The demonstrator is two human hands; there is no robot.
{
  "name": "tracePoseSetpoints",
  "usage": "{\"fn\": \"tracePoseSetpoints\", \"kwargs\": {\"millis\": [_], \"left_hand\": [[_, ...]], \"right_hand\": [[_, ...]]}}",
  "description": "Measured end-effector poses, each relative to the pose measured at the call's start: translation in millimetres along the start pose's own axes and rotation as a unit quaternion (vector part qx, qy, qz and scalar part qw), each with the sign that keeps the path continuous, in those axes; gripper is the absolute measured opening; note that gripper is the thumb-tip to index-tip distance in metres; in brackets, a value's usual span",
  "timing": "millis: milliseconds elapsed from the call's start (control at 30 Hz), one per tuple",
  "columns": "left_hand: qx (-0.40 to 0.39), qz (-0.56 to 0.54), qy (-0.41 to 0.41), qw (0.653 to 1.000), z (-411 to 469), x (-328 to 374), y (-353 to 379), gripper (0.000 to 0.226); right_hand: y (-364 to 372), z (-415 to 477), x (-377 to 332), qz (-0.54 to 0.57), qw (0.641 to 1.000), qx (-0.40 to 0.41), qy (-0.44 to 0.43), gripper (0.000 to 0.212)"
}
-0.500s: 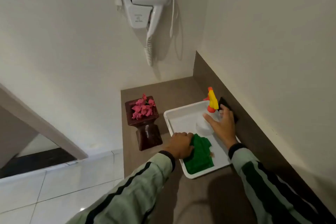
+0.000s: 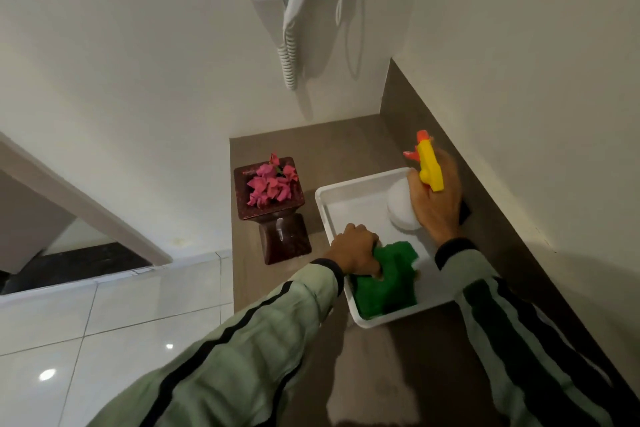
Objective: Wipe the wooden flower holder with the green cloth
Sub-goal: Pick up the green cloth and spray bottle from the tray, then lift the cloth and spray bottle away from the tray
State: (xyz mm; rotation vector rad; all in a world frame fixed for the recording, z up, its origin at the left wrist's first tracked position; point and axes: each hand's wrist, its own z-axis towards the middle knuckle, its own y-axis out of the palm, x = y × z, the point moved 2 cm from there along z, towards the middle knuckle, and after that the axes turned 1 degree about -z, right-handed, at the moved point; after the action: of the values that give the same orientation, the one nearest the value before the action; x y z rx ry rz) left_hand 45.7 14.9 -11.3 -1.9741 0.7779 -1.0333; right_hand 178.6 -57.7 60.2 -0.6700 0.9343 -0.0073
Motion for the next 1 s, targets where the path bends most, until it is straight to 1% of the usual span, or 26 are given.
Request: {"fn": "tracePoseSetpoints", "kwargs": {"millis": [33, 67, 100, 167, 233, 300, 333, 400, 500, 600, 667, 733, 767, 867, 933, 1000], "left_hand": [[0.002, -0.027, 0.006, 1.000, -6.4, 1.8, -4.1, 0.055], [0.010, -0.054, 0.012, 0.998, -15.7, 3.7, -8.4, 0.051], [0.025, -0.080, 0.015, 0.996, -27.8, 4.8, -13.1, 0.047], [0.074, -0.130, 0.012, 0.989, -54.8, 5.1, -21.9, 0.043], [0.135, -0.207, -0.011, 0.969, -90.3, -2.4, -26.9, 0.045], [0.187, -0.295, -0.032, 0.936, -129.8, -14.5, -25.9, 0.050], [0.208, -0.338, -0.043, 0.917, -149.4, -21.3, -22.6, 0.054], [0.233, -0.421, -0.075, 0.873, -181.9, -35.7, -11.8, 0.062], [0.251, -0.521, -0.122, 0.807, -219.9, -55.2, 8.1, 0.059], [0.291, -0.603, -0.179, 0.721, -246.1, -73.7, 24.3, 0.056], [0.315, -0.650, -0.202, 0.662, -260.7, -84.9, 33.8, 0.054], [0.329, -0.683, -0.213, 0.617, -272.1, -94.7, 40.8, 0.058], [0.335, -0.692, -0.214, 0.602, -276.4, -98.9, 43.2, 0.061], [0.351, -0.704, -0.214, 0.579, -282.5, -108.3, 47.7, 0.059], [0.357, -0.707, -0.209, 0.574, -282.4, -111.6, 47.5, 0.053], [0.360, -0.706, -0.203, 0.575, -281.1, -113.5, 46.6, 0.051]], "right_hand": [[-10.1, -1.2, -10.0, -0.008, 1.000, 0.006, -0.020, 0.049], [-20.9, -3.8, -19.7, -0.019, 0.999, 0.016, -0.031, 0.049], [-32.7, -6.8, -28.8, -0.027, 0.999, 0.023, -0.031, 0.044], [-56.3, -13.3, -41.6, -0.018, 1.000, 0.009, 0.009, 0.029], [-71.1, -26.8, -53.8, 0.014, 0.997, -0.067, 0.046, 0.019], [-75.5, -50.3, -67.0, 0.041, 0.987, -0.145, 0.045, 0.020], [-73.1, -64.1, -73.0, 0.053, 0.983, -0.173, 0.039, 0.020], [-61.3, -87.9, -80.2, 0.062, 0.976, -0.205, 0.032, 0.008], [-34.8, -118.1, -82.5, 0.075, 0.966, -0.244, 0.028, 0.015], [-13.3, -138.1, -82.7, 0.102, 0.964, -0.246, 0.017, 0.006], [-1.3, -150.0, -81.1, 0.091, 0.963, -0.255, 0.006, 0.009], [6.5, -159.3, -81.3, 0.087, 0.964, -0.252, -0.006, 0.011], [9.1, -162.1, -81.5, 0.086, 0.966, -0.242, -0.014, 0.010], [12.1, -165.1, -79.0, 0.063, 0.976, -0.207, -0.019, 0.010], [9.5, -161.1, -76.6, 0.041, 0.980, -0.196, -0.020, 0.013], [3.1, -152.2, -75.1, 0.041, 0.980, -0.196, -0.008, 0.019]]}}
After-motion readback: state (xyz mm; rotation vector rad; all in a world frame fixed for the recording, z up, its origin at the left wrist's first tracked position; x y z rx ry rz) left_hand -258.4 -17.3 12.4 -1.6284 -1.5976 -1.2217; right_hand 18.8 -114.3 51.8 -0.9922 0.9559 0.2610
